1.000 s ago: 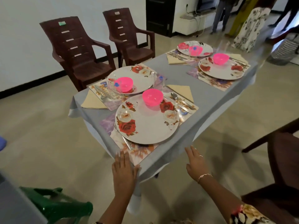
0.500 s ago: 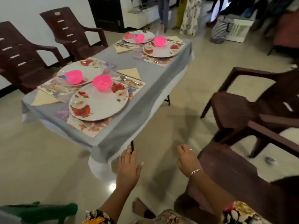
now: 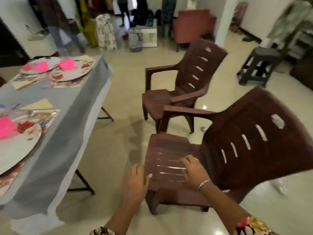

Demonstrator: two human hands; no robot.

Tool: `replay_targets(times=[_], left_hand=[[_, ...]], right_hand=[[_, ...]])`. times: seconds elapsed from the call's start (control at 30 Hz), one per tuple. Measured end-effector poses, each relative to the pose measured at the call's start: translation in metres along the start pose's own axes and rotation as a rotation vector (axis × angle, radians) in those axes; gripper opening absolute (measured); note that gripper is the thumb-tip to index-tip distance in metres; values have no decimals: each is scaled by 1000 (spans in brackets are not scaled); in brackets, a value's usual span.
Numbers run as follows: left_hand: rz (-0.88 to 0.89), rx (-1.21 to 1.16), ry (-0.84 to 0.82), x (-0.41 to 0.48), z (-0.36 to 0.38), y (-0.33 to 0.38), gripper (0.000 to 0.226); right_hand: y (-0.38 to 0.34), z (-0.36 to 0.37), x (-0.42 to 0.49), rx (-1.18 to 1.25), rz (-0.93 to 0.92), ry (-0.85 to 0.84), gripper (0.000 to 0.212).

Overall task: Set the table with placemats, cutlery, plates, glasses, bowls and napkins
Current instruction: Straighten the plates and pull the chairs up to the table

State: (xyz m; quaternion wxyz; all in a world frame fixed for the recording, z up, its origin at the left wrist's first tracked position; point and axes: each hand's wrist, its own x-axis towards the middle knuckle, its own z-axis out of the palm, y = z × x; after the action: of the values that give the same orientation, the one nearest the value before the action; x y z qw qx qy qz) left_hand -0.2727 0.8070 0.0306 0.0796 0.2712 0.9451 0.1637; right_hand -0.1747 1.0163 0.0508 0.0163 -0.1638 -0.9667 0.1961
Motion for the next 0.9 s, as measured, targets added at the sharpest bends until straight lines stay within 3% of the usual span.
replay_targets(times=[0.1, 0.23, 0.37, 0.47, 0.7, 0.9], left_hand=[[71, -159, 9, 20, 9, 38, 47], [39, -348, -23, 37, 27, 102, 32], [73, -467, -40, 28, 38, 178, 30], [80, -554, -14, 29, 45, 238, 25], [-56, -716, 87, 28, 67, 393, 26], [-88, -773, 77, 22, 79, 489, 29]], right_hand=[[32, -20, -19, 13, 142, 51, 38], [75, -44, -50, 88, 281, 169, 34], [118, -72, -82, 105, 343, 268, 32], [153, -101, -94, 38, 250, 331, 30], [240, -189, -125, -134, -167, 375, 31], [312, -242, -148, -130, -245, 346, 30]])
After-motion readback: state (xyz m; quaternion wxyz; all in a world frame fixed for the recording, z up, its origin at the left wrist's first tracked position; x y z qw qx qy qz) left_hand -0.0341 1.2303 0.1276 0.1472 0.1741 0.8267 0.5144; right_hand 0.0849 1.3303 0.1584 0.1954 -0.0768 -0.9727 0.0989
